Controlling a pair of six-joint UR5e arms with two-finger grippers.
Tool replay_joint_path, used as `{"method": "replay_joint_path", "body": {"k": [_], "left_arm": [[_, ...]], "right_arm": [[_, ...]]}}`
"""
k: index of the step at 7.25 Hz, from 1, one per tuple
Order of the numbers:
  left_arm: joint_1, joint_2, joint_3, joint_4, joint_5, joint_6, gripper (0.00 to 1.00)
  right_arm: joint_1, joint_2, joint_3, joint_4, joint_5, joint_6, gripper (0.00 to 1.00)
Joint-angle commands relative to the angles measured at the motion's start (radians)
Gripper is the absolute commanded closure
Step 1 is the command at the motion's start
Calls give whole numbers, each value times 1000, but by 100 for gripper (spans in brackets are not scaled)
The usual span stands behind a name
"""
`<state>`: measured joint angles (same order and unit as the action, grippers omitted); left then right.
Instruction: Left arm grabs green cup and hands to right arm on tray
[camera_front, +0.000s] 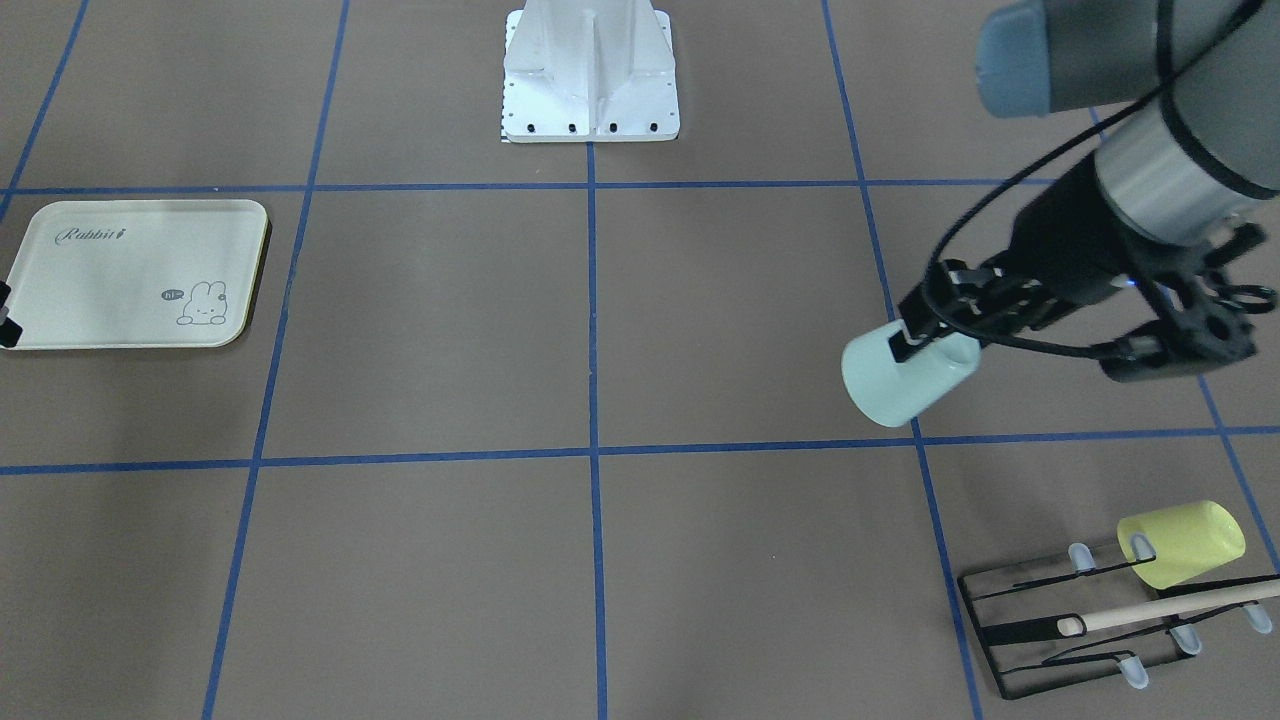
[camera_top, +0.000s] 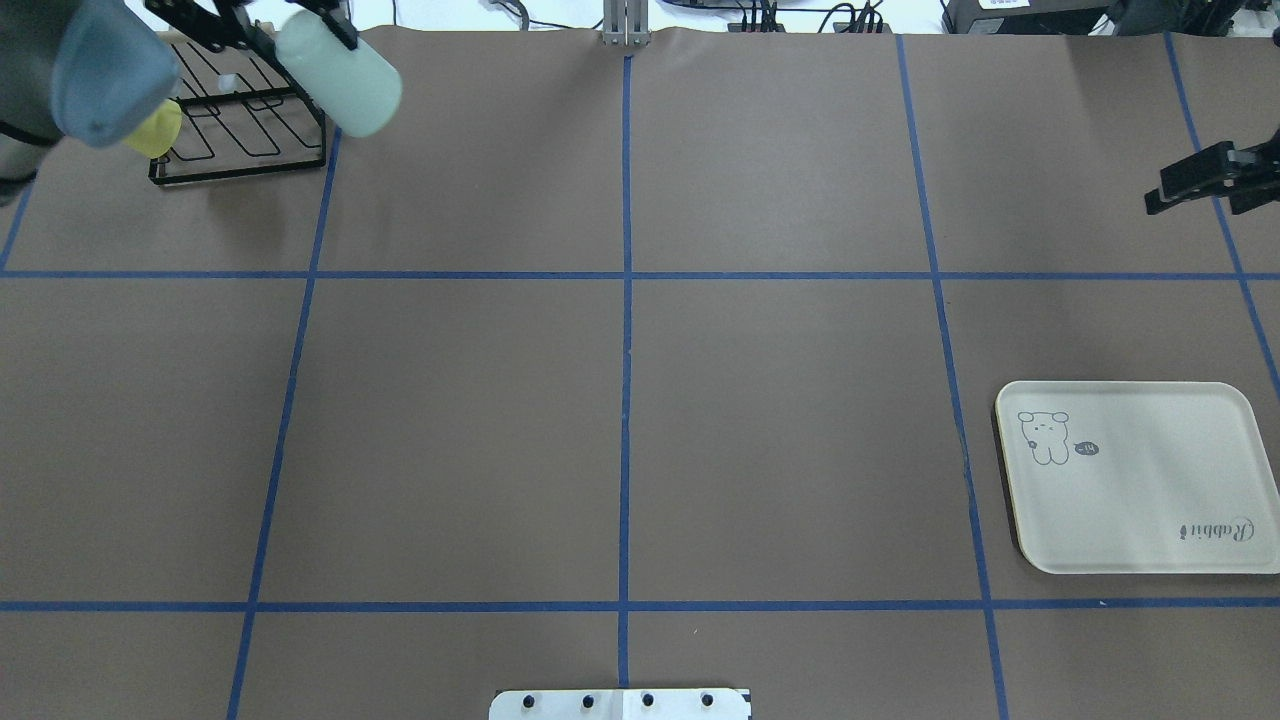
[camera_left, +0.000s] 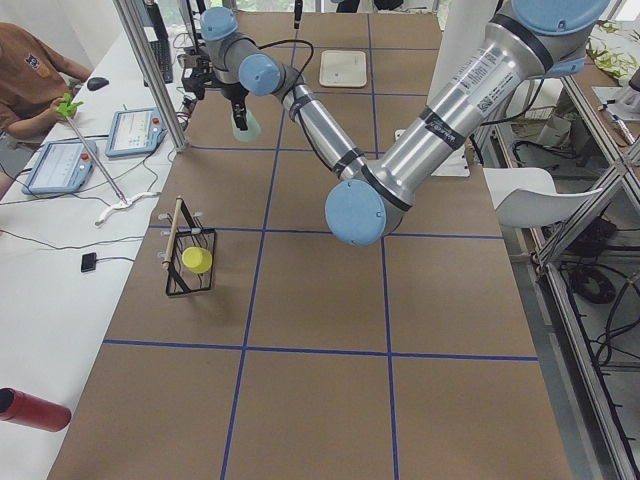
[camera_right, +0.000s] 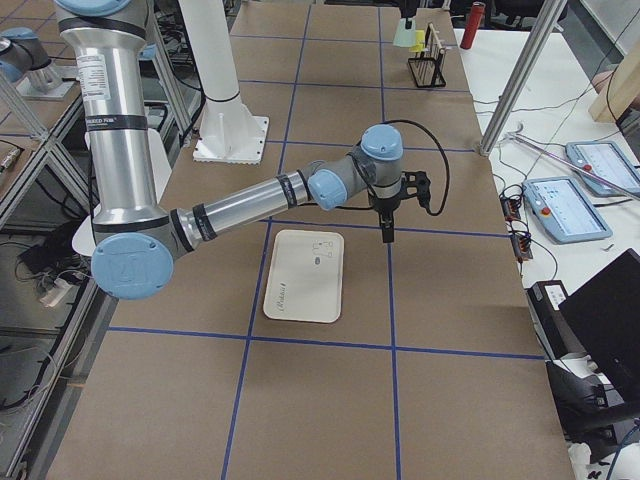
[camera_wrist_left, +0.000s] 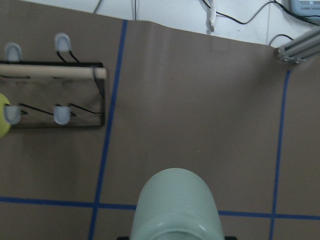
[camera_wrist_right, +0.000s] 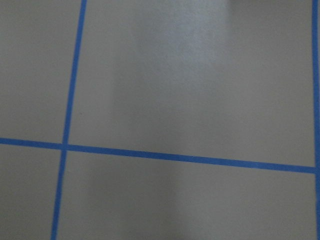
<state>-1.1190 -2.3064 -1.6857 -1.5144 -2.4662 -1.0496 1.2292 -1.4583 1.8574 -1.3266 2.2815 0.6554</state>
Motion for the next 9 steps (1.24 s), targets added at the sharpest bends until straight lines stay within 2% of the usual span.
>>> {"method": "replay_joint_path", "body": {"k": [1,2,4,5,7,8,9], "left_arm": [[93,-2,0,-278,-19,-299,100],[131,-4,0,-406,-19,-490,100],[157,-2,68,-806,-16,-838,100],[171,-2,90,-963,-11,-1007,100],[173,-4,90,-1181,3,-1337,100],[201,-4,89,-1276,44,-1439,100],[217,-2,83,-1356,58,-1583,100]], "right_arm": [[-136,42,-10,309,-2,465,0],[-175,47,-23,452,3,653,0],[-255,73,-23,718,4,961,1],[-290,125,-46,845,-2,1109,1],[-342,141,-127,1191,-11,1291,1],[-387,153,-145,1316,-67,1343,1],[-463,153,-145,1407,-188,1351,1]]}}
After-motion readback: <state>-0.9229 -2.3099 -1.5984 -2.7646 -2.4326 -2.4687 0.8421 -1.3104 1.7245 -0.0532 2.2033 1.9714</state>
